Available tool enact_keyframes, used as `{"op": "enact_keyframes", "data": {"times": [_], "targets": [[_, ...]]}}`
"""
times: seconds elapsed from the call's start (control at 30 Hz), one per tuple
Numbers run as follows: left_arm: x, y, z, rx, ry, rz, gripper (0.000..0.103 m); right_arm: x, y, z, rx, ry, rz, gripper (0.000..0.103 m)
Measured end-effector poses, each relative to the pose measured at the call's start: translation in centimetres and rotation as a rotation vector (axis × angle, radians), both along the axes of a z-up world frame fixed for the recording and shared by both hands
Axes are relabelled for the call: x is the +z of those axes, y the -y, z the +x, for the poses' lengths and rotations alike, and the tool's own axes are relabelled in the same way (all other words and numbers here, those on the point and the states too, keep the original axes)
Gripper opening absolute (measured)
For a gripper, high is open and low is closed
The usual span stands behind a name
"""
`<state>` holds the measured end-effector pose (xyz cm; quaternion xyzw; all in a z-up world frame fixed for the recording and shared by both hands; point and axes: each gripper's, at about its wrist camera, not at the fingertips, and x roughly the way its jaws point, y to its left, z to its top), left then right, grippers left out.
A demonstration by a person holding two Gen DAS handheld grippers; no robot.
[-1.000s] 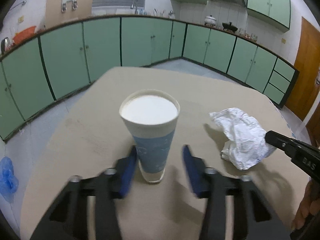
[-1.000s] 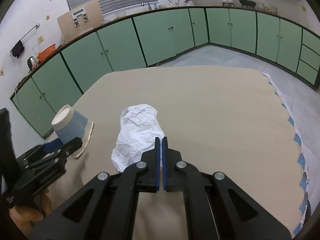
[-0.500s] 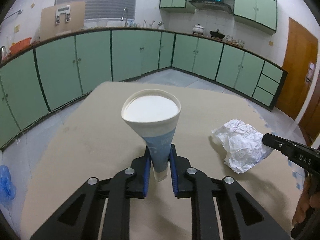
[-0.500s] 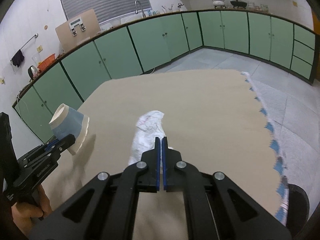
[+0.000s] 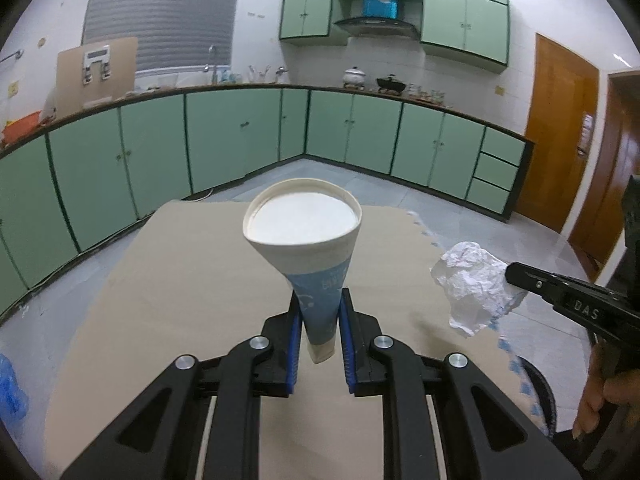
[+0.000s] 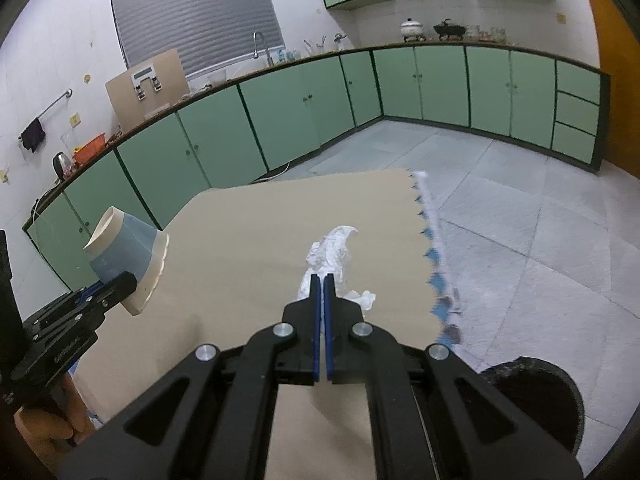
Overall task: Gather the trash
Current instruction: 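Lift the cup and tissue and carry both over the black bin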
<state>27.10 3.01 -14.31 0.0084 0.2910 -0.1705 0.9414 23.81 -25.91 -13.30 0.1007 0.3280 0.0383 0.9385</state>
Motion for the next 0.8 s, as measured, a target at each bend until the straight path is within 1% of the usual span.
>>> {"op": "enact_keyframes", "data": {"times": [0.13, 0.23, 0.37, 0.53, 0.63, 0.8], "targets": [[1.0, 2.0, -1.6, -0.032, 0.005, -0.013, 0.017, 1.3, 1.7, -2.2, -0.027, 0.019, -0.01, 0.001], [1.6, 4.1, -3.3, -0.078, 0.018, -0.01, 0.017, 2.1, 3.2, -4.1, -0.05, 0.034, -0.027, 0.001], [2.4, 6.4, -4.7, -0.12, 0.028, -0.019, 0.017, 2.7, 5.3, -6.5, -0.082, 0.043, -0.049, 0.001], [3.4, 9.0, -5.8, -0.171, 0.039, -0.035, 0.017, 3.1, 8.4, -9.3, -0.136, 0.047, -0.06, 0.001], [3.8, 11.0, -6.7, -0.209, 0.049, -0.032, 0.017, 3.1, 10.3, -10.8, -0.171, 0.047, -0.067, 0.001], [3.8, 14.4, -8.0, -0.273, 0.05, -0.023, 0.017, 2.4, 12.8, -13.2, -0.221, 0.037, -0.074, 0.001]]}}
